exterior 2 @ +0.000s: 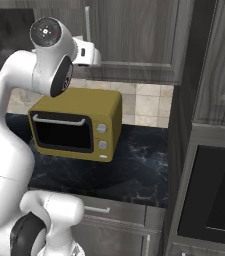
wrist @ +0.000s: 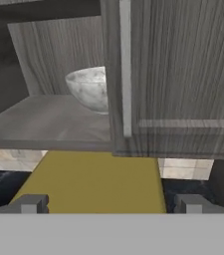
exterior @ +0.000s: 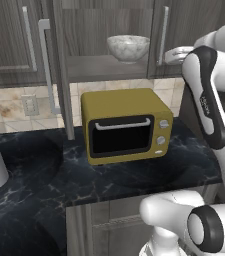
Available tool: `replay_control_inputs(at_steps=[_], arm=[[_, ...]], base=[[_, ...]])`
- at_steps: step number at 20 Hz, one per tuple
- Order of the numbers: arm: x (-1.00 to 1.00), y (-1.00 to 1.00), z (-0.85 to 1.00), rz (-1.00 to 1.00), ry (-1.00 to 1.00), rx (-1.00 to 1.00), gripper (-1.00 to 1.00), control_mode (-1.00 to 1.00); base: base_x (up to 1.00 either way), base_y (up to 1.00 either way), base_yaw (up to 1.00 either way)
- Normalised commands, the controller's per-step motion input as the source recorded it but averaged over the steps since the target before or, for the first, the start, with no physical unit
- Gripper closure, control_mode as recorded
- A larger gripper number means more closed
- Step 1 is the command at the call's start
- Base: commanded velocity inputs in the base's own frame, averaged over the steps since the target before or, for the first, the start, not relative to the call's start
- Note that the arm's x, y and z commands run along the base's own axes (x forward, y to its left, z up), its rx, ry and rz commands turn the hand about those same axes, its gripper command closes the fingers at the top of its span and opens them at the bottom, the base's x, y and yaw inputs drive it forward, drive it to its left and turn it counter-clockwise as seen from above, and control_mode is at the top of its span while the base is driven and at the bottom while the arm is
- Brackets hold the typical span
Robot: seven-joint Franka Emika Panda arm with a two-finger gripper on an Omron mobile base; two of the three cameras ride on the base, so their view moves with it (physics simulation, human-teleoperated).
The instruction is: Move the bowls from the cabinet to the plates on the dining table.
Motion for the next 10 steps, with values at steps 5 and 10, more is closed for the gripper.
replay_control_inputs(at_steps=[5, 10], arm=[[0.56, -0.1, 0.0, 0.02, 0.0, 0.0, -1.0, -1.0], [0.59, -0.21, 0.0, 0.03, 0.0, 0.0, -1.0, -1.0]], base=[[0.0, 0.0, 0.0], [0.0, 0.0, 0.0]])
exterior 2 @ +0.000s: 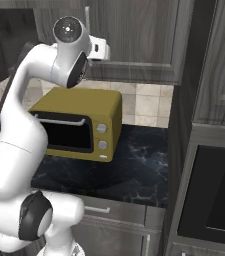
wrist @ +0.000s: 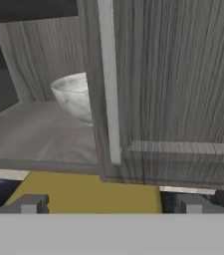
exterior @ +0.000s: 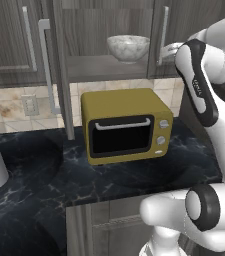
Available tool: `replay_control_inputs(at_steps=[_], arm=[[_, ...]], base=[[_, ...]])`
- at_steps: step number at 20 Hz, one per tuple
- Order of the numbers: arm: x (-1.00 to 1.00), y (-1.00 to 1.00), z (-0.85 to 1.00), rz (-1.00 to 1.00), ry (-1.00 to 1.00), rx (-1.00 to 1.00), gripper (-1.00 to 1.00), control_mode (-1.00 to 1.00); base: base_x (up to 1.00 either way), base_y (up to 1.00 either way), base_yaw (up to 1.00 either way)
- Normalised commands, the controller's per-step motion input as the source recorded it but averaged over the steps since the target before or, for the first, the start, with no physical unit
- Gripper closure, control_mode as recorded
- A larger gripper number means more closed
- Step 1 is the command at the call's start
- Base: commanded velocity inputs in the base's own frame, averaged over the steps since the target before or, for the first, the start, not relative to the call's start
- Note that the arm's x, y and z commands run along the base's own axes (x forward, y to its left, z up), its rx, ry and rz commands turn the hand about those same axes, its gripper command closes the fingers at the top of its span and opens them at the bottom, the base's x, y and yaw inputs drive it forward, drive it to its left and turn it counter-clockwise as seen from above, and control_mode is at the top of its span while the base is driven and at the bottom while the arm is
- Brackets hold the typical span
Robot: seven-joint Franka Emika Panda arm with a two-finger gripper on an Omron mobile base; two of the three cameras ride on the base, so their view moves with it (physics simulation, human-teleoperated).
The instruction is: Move the bowls from the cabinet to the plates on the dining table.
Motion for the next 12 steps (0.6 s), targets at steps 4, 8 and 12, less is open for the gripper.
replay_control_inputs(at_steps=[4, 8, 12], arm=[[0.49, -0.22, 0.01, 0.02, 0.0, 0.0, -1.0, -1.0], [0.26, -0.01, 0.17, 0.01, 0.0, 0.0, -1.0, -1.0], [0.19, 0.0, 0.16, 0.02, 0.0, 0.0, -1.0, -1.0]], base=[[0.0, 0.0, 0.0], [0.0, 0.0, 0.0], [0.0, 0.0, 0.0]])
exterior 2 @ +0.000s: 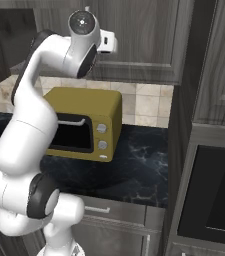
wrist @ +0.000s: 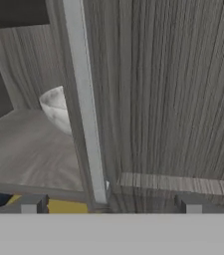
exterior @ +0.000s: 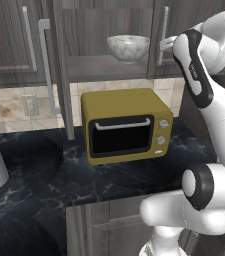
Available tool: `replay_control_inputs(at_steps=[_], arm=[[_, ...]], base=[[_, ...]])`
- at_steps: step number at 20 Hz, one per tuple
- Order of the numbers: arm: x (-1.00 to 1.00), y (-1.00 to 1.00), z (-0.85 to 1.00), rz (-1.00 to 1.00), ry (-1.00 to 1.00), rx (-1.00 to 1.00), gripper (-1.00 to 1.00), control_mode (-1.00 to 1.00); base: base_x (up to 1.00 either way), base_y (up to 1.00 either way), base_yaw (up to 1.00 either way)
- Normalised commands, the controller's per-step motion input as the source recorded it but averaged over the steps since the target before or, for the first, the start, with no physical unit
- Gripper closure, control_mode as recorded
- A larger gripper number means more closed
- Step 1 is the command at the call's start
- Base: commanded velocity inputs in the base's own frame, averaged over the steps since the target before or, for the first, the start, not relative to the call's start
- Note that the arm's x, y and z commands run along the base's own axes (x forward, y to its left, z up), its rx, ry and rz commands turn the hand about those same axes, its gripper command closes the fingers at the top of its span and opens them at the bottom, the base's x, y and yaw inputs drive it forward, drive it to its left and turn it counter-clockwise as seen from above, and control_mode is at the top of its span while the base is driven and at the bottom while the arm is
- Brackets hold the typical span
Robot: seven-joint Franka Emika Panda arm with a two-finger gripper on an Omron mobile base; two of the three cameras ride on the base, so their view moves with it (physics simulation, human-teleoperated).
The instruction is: Move the bowls from the cabinet to the plates on the dining table.
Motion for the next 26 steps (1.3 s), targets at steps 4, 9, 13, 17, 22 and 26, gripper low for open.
replay_control_inputs(at_steps=[4, 9, 13, 17, 22, 26], arm=[[0.01, 0.14, 0.15, 0.01, 0.0, 0.0, -1.0, -1.0], [0.03, 0.03, 0.01, 0.01, 0.0, 0.0, -1.0, -1.0], [0.14, 0.0, 0.0, 0.0, 0.0, 0.0, -1.0, -1.0], [0.15, 0.03, -0.02, 0.0, 0.0, 0.0, -1.0, -1.0], [0.24, 0.01, -0.08, 0.0, 0.0, 0.0, -1.0, -1.0], [0.26, 0.0, -0.11, 0.0, 0.0, 0.0, -1.0, -1.0]], base=[[0.0, 0.0, 0.0], [0.0, 0.0, 0.0], [0.0, 0.0, 0.0], [0.0, 0.0, 0.0], [0.0, 0.0, 0.0], [0.0, 0.0, 0.0]])
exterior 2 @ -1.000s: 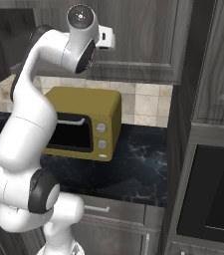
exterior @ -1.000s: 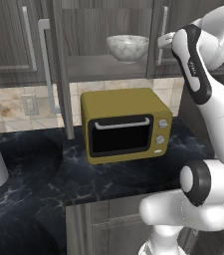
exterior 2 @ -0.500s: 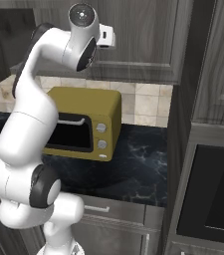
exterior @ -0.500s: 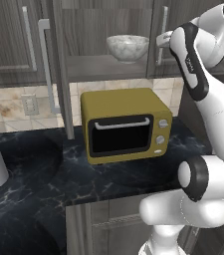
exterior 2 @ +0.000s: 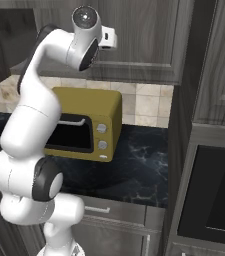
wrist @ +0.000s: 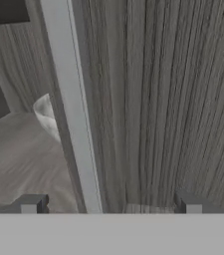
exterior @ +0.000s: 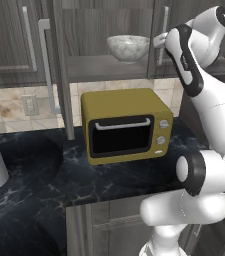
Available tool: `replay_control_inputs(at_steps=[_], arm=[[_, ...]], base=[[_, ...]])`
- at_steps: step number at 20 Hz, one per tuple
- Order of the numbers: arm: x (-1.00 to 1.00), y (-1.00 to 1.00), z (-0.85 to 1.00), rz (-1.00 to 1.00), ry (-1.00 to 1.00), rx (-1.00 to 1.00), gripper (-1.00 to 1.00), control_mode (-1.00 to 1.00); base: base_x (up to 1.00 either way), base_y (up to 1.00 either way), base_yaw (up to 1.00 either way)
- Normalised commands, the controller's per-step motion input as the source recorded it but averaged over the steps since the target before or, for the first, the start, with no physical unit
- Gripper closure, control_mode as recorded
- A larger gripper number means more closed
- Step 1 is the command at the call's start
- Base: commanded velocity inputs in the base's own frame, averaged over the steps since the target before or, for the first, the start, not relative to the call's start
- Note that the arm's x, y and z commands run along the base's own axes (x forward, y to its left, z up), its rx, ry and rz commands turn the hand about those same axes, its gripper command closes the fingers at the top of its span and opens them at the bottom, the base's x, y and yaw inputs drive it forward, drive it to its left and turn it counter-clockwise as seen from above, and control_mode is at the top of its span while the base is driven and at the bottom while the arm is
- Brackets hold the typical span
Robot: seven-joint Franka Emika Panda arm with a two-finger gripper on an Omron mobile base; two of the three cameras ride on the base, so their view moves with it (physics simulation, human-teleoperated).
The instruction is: Move the bowls from the cabinet to the plates on the dining table.
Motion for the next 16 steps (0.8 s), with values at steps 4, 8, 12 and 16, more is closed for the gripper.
replay_control_inputs(at_steps=[4, 8, 12, 16], arm=[[0.23, 0.0, -0.06, 0.0, 0.0, 0.0, -1.0, -1.0], [0.23, 0.01, -0.05, 0.0, 0.02, 0.0, -1.0, -1.0], [0.33, 0.0, -0.07, 0.0, 0.04, 0.0, -1.0, -1.0], [0.37, 0.0, -0.01, 0.0, 0.05, 0.0, -1.0, -1.0]], base=[[0.0, 0.0, 0.0], [0.0, 0.0, 0.0], [0.0, 0.0, 0.0], [0.0, 0.0, 0.0]])
